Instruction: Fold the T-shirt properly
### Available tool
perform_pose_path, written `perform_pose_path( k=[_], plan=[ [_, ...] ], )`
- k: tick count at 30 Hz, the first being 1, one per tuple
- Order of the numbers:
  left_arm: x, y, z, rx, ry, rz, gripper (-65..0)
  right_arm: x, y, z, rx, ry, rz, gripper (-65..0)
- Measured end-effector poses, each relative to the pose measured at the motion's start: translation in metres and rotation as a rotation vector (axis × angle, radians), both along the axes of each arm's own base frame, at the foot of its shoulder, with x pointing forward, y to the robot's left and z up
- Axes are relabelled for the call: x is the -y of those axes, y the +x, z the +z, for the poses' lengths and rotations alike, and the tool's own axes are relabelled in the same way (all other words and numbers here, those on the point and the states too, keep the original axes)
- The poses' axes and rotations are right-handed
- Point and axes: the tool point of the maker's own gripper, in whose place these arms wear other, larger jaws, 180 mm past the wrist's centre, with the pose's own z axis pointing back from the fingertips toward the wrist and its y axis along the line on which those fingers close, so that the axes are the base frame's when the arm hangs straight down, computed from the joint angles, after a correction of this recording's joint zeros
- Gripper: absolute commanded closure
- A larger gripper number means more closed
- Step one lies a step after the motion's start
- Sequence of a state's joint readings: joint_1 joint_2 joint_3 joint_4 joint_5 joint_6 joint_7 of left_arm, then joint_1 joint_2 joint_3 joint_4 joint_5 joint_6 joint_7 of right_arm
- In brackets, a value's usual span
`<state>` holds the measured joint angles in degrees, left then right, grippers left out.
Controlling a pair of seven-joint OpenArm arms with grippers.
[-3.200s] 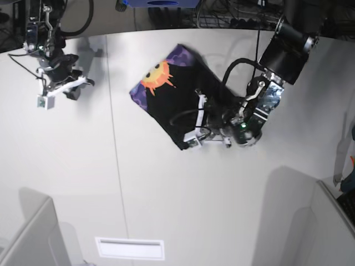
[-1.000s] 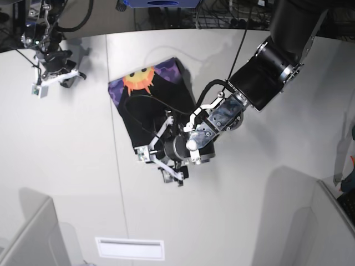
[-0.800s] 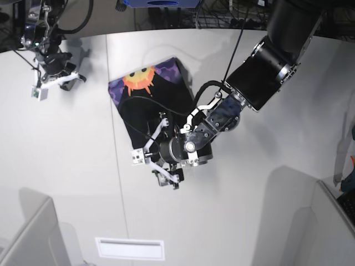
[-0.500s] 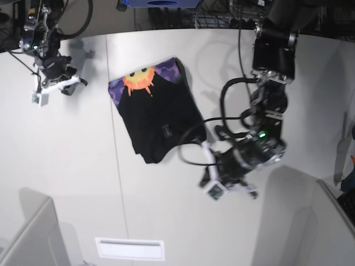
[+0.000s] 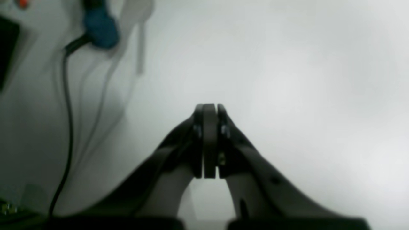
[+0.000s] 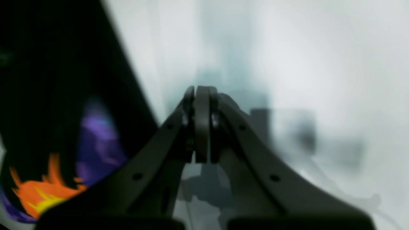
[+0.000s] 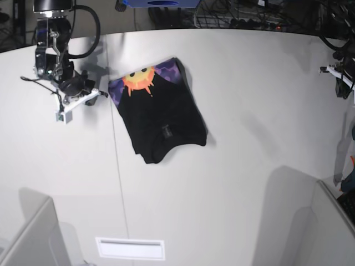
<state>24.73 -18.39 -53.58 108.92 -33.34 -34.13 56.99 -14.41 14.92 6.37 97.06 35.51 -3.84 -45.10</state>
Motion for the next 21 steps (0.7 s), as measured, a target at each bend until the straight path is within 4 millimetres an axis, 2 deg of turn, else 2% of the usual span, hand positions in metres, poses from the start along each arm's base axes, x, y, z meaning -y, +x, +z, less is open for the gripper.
perform_pose_path(
  k=[2,5,9,14,21],
  plan=[
    [-0.005,-0.012,0.001,-0.019,0.028,-0.025,0.0,-0.014,-0.007,-0.006,-0.015,-0.002,0.052,0.0],
    [-0.016,-0.019,0.008,-0.019,0.055,-0.010,0.0,-0.046,-0.021,-0.013,-0.037,0.048,0.107,0.0],
    [-0.021,-0.022,0.011,-0.011,0.061,0.008,0.0,-0.065,-0.037,-0.014,-0.014,0.054,0.155,0.0],
    [-0.021,-0.026,0.009,-0.022,0.062,0.006,0.0,-0.077,-0.043,-0.016,-0.015,0.060,0.137,0.0],
    [-0.019,-0.028,0.007,-0.032,0.057,0.004,0.0,-0.080,-0.056,-0.016,-0.024,0.068,0.137,0.0]
  ],
)
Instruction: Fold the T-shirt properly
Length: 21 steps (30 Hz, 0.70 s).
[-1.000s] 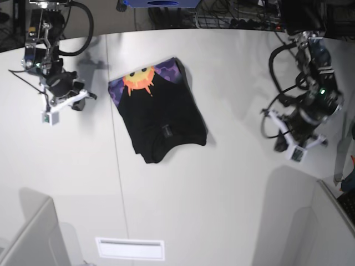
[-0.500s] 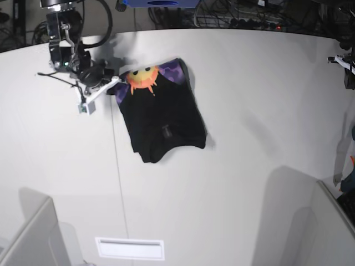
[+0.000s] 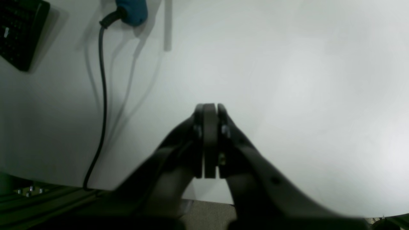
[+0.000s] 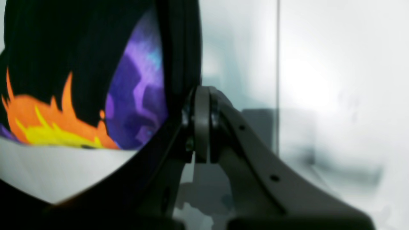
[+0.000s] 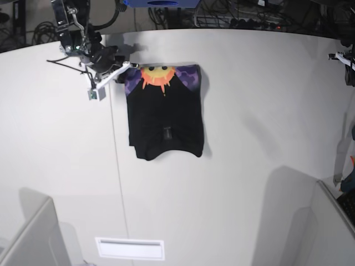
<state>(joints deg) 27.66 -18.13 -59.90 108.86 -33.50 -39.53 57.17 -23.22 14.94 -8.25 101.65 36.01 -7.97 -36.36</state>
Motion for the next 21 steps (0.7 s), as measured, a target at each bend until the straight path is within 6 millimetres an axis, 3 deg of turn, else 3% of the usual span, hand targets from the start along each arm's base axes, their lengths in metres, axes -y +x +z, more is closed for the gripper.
perform_pose_path(
  k=[4,8,11,13,15,17,21],
  plan=[
    [0.000,0.000,0.000,-0.001,0.000,0.001,0.0,0.006,0.003,0.001,-0.007,0.000,-0.014,0.0],
    [0.004,-0.009,-0.007,-0.017,-0.014,0.000,0.0,0.056,0.006,0.008,0.010,-0.070,-0.135,0.0],
    [0.014,-0.026,-0.021,-0.029,-0.039,0.012,0.0,0.083,0.002,0.039,0.077,-0.119,-0.191,0.0],
    [0.026,-0.036,-0.037,-0.079,0.000,-0.043,0.0,0.076,-0.003,0.064,0.136,-0.102,-0.176,0.0],
    [0.036,-0.046,-0.052,-0.132,0.054,-0.101,0.0,0.069,-0.021,0.058,0.096,-0.074,-0.165,0.0],
    [0.044,-0.060,-0.064,-0.173,0.098,-0.145,0.0,0.074,-0.055,0.037,-0.021,-0.101,-0.169,0.0],
    [0.060,-0.098,-0.082,-0.250,0.095,-0.207,0.0,0.079,-0.122,0.022,-0.156,-0.133,-0.168,0.0]
  ],
)
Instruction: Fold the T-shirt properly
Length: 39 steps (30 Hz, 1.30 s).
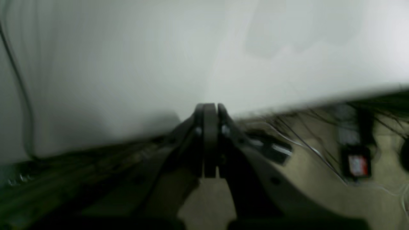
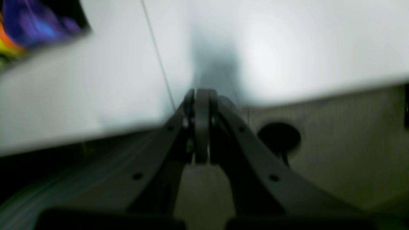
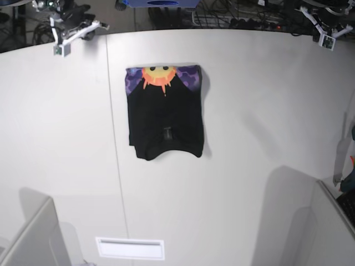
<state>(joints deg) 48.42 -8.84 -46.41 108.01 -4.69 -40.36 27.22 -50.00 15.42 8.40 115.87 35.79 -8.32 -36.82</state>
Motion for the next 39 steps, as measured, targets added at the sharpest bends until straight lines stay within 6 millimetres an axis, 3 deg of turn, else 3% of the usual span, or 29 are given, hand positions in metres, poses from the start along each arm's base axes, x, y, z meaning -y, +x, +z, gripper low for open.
perform_pose_path(
  k=[3,7,10,12,15,16,21,25,29,32,35,37,39],
  plan=[
    [0.015,-0.032,-0.011,-0.096,-0.036,-0.041,0.0,0.001,-0.041,-0.002,-0.077,0.002,-0.001,0.0],
    [0.019,-0.071,-0.017,-0.195,-0.061,-0.035,0.0,0.005,-0.094,-0.014,-0.221,-0.022,0.050,0.0],
    [0.011,-0.117,-0.038,-0.320,-0.090,0.033,0.0,-0.022,-0.136,-0.046,-0.366,0.078,0.185,0.0],
    [0.015,-0.146,-0.060,-0.391,-0.134,0.088,0.0,-0.023,-0.153,-0.077,-0.448,0.075,0.224,0.0],
    [0.037,-0.170,-0.103,-0.457,-0.253,0.102,0.0,-0.020,-0.150,-0.116,-0.459,0.057,0.259,0.0],
    [0.046,-0.170,-0.118,-0.442,-0.294,0.099,0.0,-0.022,-0.147,-0.127,-0.445,0.047,0.280,0.0],
    [0.100,-0.185,-0.193,-0.539,-0.423,-0.027,0.0,-0.050,-0.180,-0.173,-0.488,0.049,0.387,0.0],
    [0.123,-0.186,-0.238,-0.617,-0.435,0.001,0.0,-0.048,-0.201,-0.219,-0.508,-0.062,0.343,0.0],
    [0.137,-0.149,-0.259,-0.631,-0.444,-0.047,0.0,-0.055,-0.185,-0.235,-0.373,-0.169,0.399,0.0],
    [0.132,-0.125,-0.268,-0.598,-0.311,-0.202,0.0,-0.083,-0.180,-0.234,-0.318,-0.136,0.467,0.0],
    [0.131,-0.137,-0.270,-0.613,-0.227,-0.291,0.0,-0.088,-0.186,-0.233,-0.331,-0.116,0.470,0.0],
    [0.130,-0.145,-0.269,-0.612,-0.223,-0.286,0.0,-0.076,-0.183,-0.233,-0.326,-0.130,0.470,0.0],
    [0.129,-0.137,-0.270,-0.588,-0.218,-0.269,0.0,-0.062,-0.178,-0.234,-0.322,-0.155,0.467,0.0]
  ],
)
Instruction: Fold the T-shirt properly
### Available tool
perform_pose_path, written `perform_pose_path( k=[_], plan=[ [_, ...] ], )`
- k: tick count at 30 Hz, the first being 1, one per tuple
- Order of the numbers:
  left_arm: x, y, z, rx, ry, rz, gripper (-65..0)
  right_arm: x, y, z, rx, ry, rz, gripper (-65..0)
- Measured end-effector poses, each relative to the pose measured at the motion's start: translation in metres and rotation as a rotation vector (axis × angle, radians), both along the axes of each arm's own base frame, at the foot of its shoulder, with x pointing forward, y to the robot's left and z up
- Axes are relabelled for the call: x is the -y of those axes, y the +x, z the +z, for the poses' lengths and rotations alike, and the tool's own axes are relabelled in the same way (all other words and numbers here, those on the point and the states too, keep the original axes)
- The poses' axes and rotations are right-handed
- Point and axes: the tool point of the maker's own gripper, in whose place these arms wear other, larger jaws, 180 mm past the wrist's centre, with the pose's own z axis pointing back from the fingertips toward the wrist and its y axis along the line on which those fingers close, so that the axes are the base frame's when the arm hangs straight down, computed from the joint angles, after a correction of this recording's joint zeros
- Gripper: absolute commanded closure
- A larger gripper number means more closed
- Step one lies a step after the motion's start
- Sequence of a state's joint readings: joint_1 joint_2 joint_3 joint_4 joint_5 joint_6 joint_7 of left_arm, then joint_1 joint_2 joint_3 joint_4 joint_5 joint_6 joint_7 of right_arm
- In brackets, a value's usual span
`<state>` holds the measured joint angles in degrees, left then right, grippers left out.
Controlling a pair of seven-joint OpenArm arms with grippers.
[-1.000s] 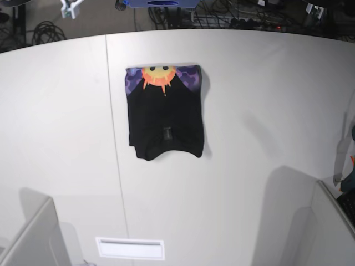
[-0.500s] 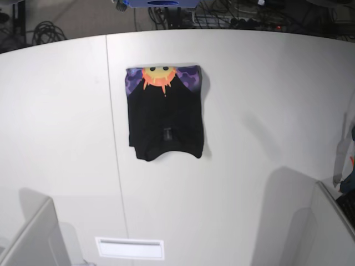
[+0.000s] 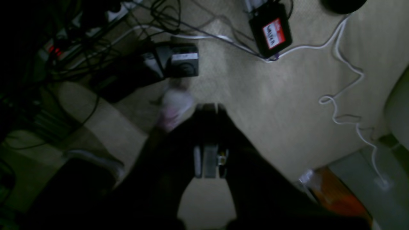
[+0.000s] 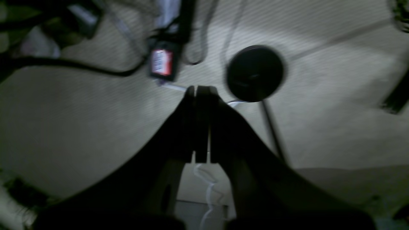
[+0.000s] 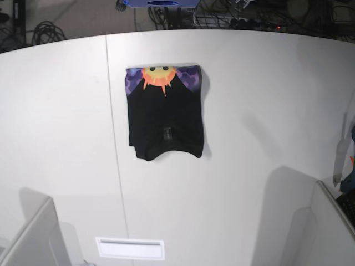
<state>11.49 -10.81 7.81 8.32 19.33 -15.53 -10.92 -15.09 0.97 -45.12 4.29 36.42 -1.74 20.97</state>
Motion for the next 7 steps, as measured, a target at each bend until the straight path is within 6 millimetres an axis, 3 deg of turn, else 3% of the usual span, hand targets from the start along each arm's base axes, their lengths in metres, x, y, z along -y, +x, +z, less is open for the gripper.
perform_pose_path(
  k=[4,7],
  plan=[
    [0.003,0.040,-0.003,0.095,-0.005,0.046,0.0,0.001,0.003,0.000,0.010,0.004,0.004,0.0],
    [0.011,0.055,-0.003,0.150,-0.032,0.075,0.0,0.005,0.014,-0.002,0.024,0.002,0.015,0.0]
  ],
)
